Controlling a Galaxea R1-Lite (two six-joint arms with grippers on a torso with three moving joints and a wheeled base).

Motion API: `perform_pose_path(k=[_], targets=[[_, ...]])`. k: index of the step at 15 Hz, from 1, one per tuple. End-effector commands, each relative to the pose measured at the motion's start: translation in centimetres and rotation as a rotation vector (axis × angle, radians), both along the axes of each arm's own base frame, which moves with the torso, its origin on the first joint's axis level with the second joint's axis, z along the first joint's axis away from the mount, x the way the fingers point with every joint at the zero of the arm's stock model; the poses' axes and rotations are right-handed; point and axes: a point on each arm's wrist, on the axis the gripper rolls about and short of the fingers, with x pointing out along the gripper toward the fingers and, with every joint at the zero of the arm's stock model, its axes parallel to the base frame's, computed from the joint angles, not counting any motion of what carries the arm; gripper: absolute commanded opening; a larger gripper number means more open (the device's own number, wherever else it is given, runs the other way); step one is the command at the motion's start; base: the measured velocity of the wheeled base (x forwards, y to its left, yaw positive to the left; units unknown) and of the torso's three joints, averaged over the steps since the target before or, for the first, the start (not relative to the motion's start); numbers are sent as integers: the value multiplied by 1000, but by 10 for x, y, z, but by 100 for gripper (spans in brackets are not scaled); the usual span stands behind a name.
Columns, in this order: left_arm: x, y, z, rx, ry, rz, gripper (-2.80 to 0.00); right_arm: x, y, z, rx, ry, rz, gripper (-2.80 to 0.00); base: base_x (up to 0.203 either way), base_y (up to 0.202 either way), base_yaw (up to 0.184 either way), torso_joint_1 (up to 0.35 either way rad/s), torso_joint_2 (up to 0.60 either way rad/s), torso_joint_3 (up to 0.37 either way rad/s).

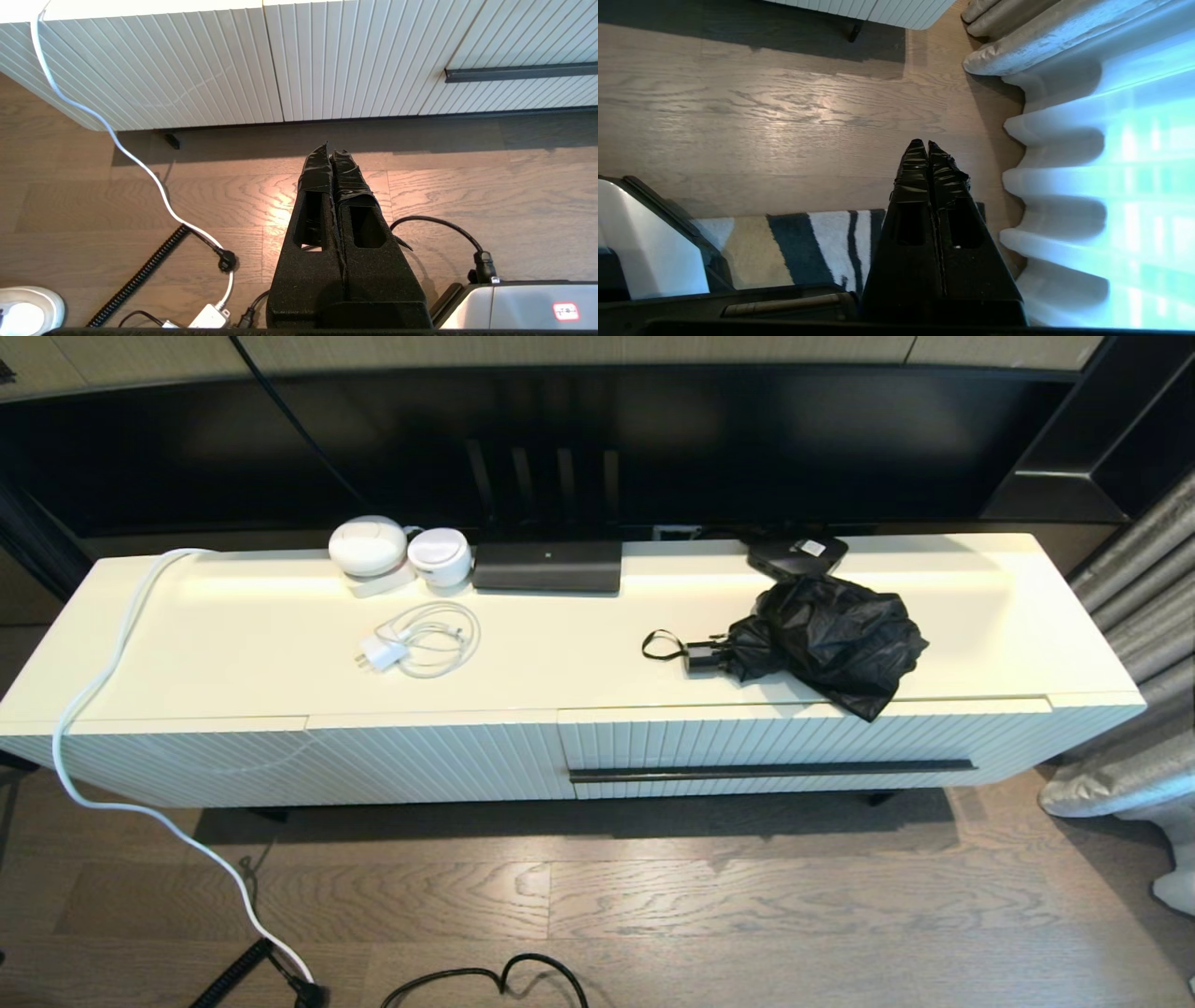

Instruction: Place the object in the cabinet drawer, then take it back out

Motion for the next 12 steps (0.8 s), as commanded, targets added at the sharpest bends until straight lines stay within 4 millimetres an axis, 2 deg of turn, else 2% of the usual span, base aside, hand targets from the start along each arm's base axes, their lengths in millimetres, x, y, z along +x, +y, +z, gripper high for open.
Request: perform_pose_path(k=[1,6,9,12], targets=[[0,0,0,0,2,0,-280,0,0,-15,9,-39,2,-280,0,0,0,0,0,0],[0,0,0,0,2,0,-280,23,2,-25,29,-137,96,-280,0,0,0,0,0,0],[0,0,0,0,2,1,-280,41,4,-45,42,-174,195,-280,0,0,0,0,0,0],[0,0,0,-1,2,1,-280,54,6,-53,34,-333,287,-280,0,0,0,0,0,0]])
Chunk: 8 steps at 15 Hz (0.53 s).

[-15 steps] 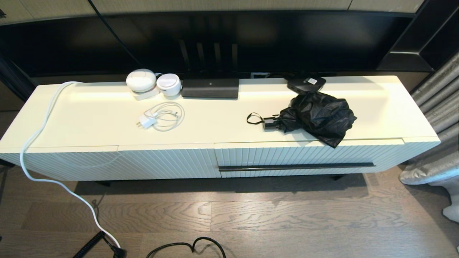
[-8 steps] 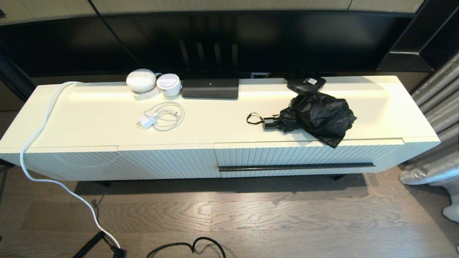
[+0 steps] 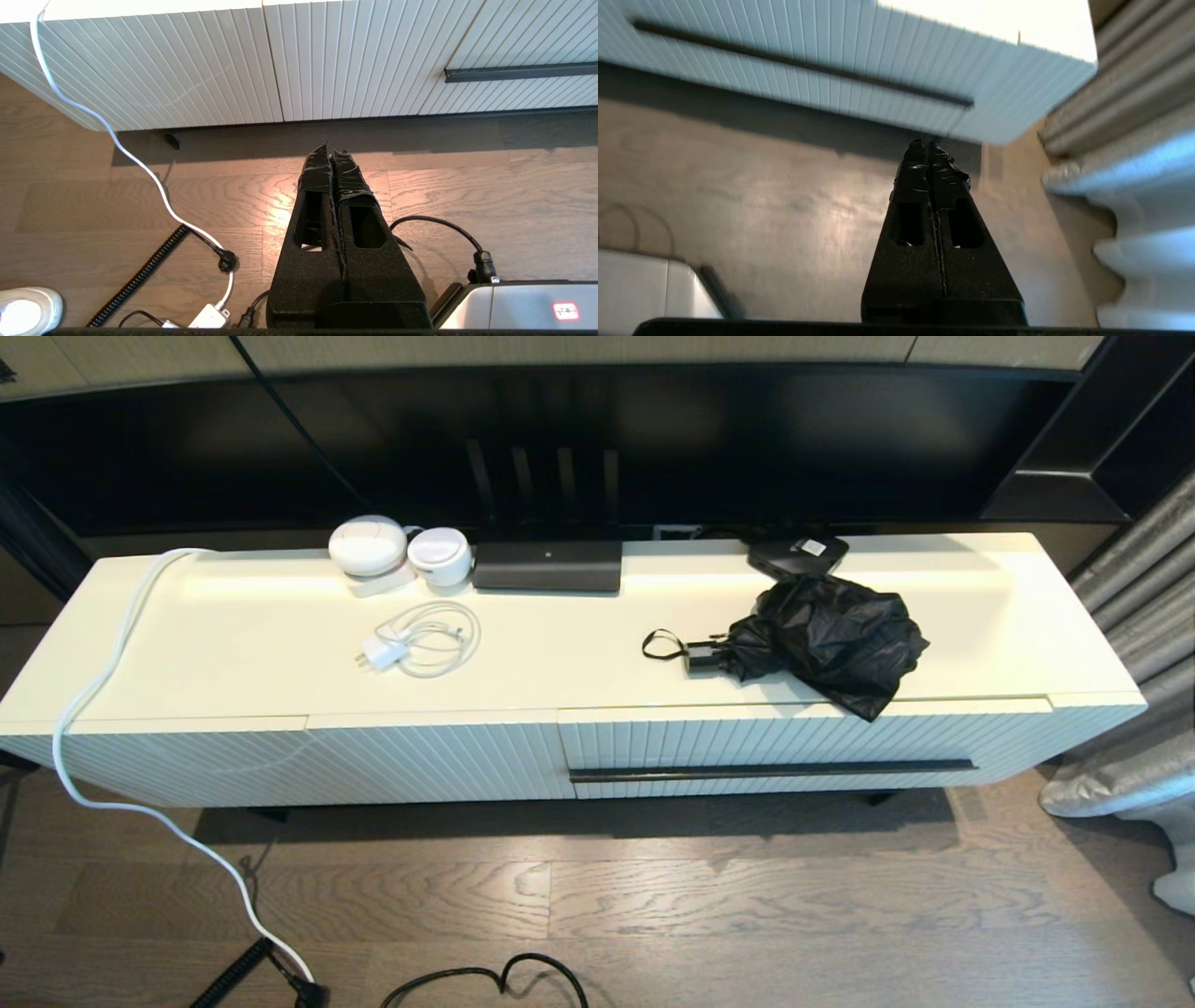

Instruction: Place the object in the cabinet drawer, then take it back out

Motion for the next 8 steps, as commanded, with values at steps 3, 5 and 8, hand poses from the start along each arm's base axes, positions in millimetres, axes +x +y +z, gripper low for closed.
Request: perform_pose_path(k=[3,5,8], targets=[[0,0,0,0,3,0,-280,3,1,-7,-6,19,47,-280,0,0,0,0,0,0],[0,0,0,0,3,0,-280,3,1,-6,-6,14,45,-280,0,0,0,0,0,0],[0,0,0,0,3,0,-280,3,1,-6,-2,-6,45,-280,0,0,0,0,0,0]])
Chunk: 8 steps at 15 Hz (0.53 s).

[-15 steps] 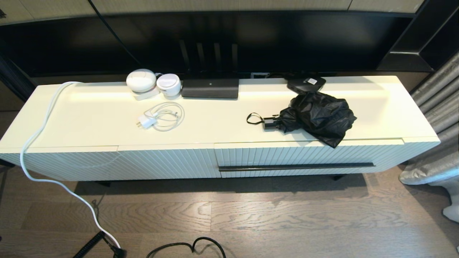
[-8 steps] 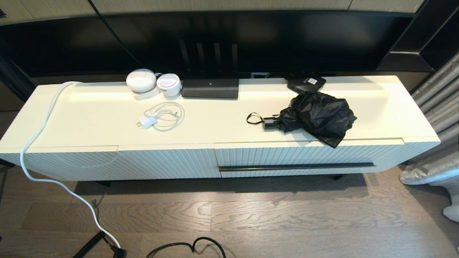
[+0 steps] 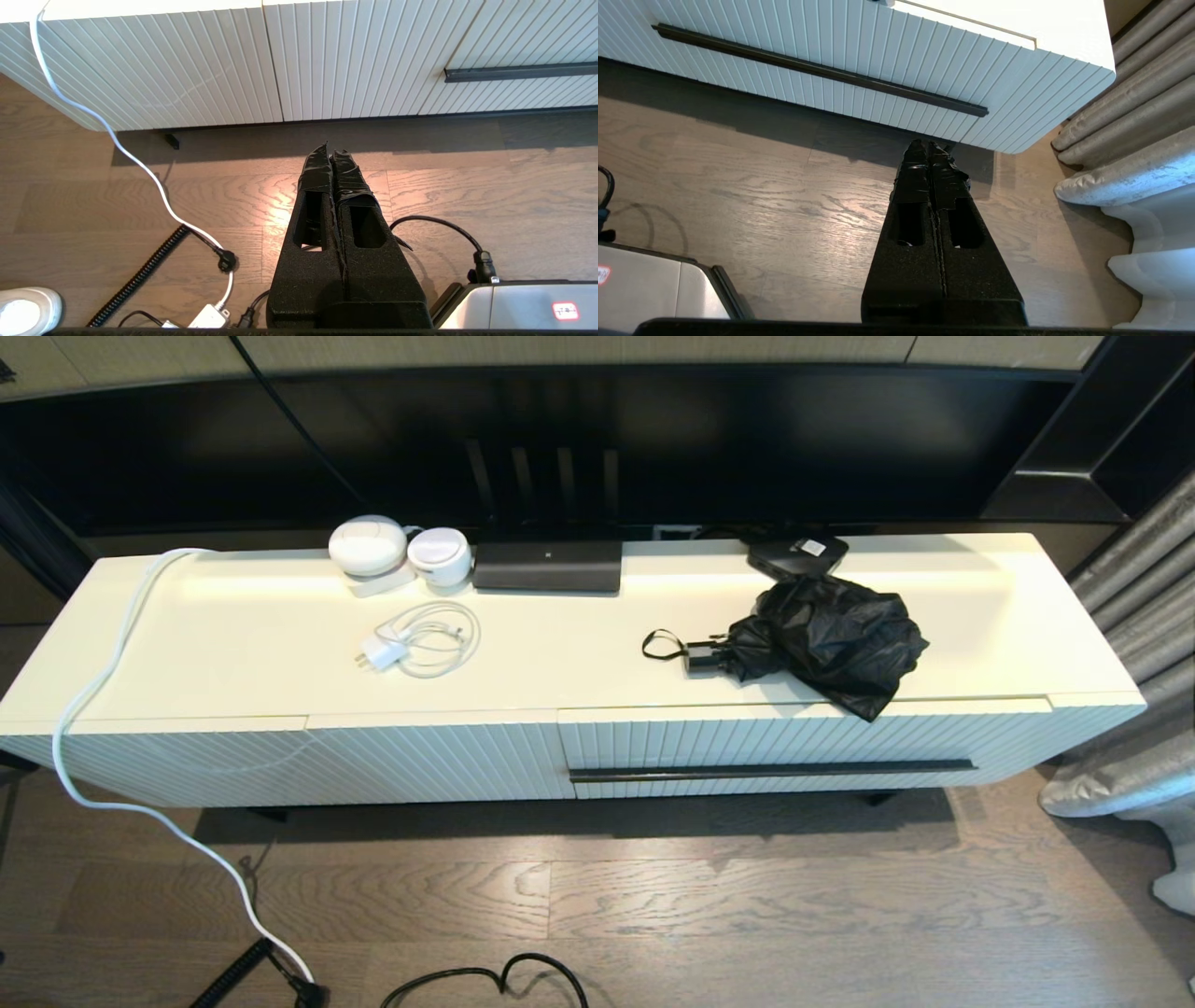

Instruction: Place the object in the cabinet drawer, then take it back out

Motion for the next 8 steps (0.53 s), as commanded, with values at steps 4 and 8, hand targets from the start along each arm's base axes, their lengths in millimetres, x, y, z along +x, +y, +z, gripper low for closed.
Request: perform_pose_path(k=[4,8], targets=[[0,0,0,0,3,2,-280,0,0,-1,29,4,2,-280,0,0,0,0,0,0],[0,0,0,0,3,1,-280,0,0,-2,93,19,5,-280,0,0,0,0,0,0]])
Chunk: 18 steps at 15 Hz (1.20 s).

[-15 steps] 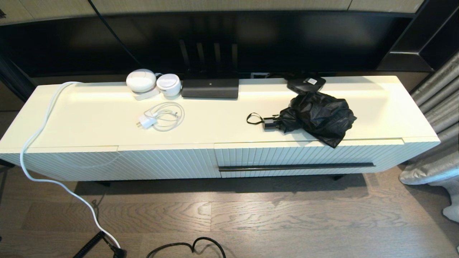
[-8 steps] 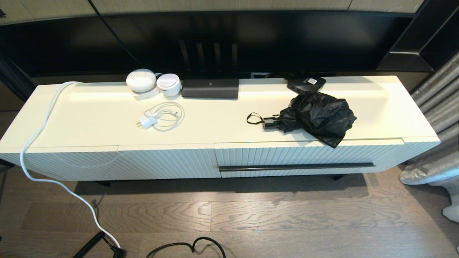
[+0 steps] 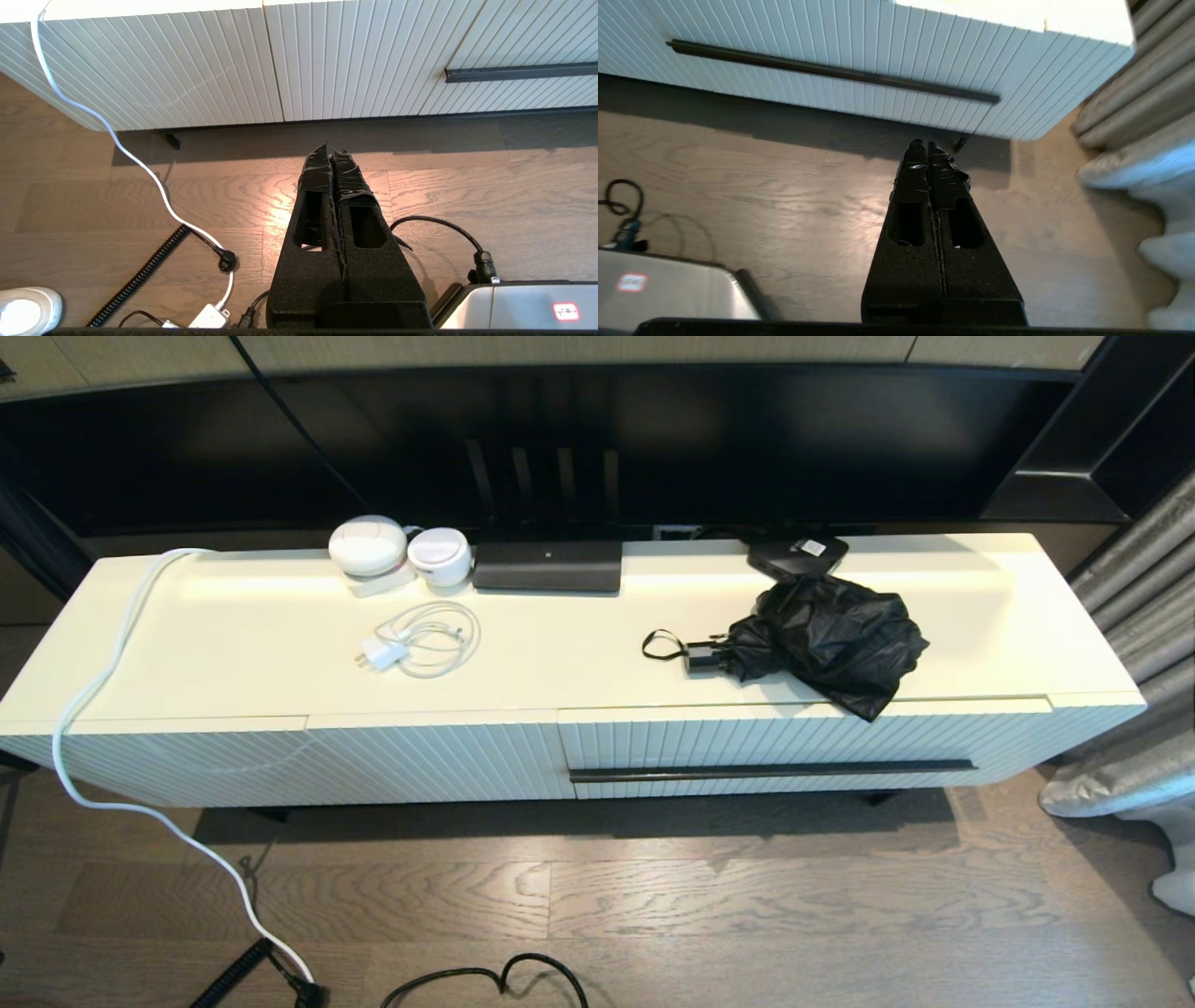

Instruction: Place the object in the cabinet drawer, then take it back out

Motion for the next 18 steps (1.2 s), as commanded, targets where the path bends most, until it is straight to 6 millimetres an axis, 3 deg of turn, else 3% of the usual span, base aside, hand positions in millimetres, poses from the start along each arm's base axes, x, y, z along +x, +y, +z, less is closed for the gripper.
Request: perform_pose_path(k=[1,18], targets=[[0,0,0,0,3,1,-280,0,0,-4,62,46,-1,-280,0,0,0,0,0,0],[0,0,0,-1,3,0,-280,0,0,-5,100,51,-19,-280,0,0,0,0,0,0]])
